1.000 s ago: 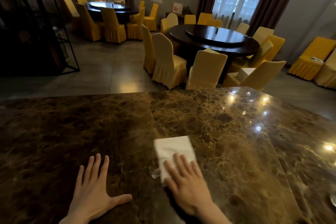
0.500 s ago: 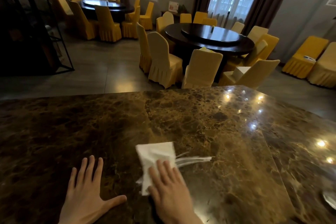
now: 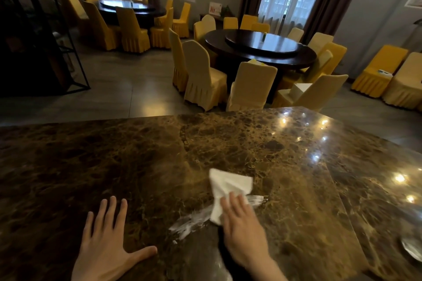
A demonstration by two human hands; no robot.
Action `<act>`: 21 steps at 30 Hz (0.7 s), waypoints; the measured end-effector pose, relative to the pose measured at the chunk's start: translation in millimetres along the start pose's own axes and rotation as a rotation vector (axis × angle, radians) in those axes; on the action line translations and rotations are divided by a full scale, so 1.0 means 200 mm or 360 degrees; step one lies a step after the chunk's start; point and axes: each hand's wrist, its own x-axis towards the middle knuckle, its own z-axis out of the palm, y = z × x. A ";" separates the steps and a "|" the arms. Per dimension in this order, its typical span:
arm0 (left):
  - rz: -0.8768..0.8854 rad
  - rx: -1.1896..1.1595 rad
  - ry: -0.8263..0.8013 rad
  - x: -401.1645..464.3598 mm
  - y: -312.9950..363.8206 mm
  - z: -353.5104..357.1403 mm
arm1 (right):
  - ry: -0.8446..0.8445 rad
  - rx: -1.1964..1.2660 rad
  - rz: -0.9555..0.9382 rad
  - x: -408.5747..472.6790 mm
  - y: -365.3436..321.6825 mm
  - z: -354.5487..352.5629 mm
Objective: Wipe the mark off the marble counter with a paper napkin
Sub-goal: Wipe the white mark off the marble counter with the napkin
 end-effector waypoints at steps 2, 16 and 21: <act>0.0002 -0.0001 -0.0020 0.00 0.00 0.00 | 0.0033 -0.0114 0.0120 0.02 0.07 -0.02; -0.0029 0.0032 -0.0019 0.00 0.01 -0.01 | 0.0596 0.1092 0.1189 0.17 0.39 -0.35; -0.0058 0.0050 -0.0047 0.02 0.01 0.00 | 0.0230 0.0258 0.0346 0.12 0.32 -0.21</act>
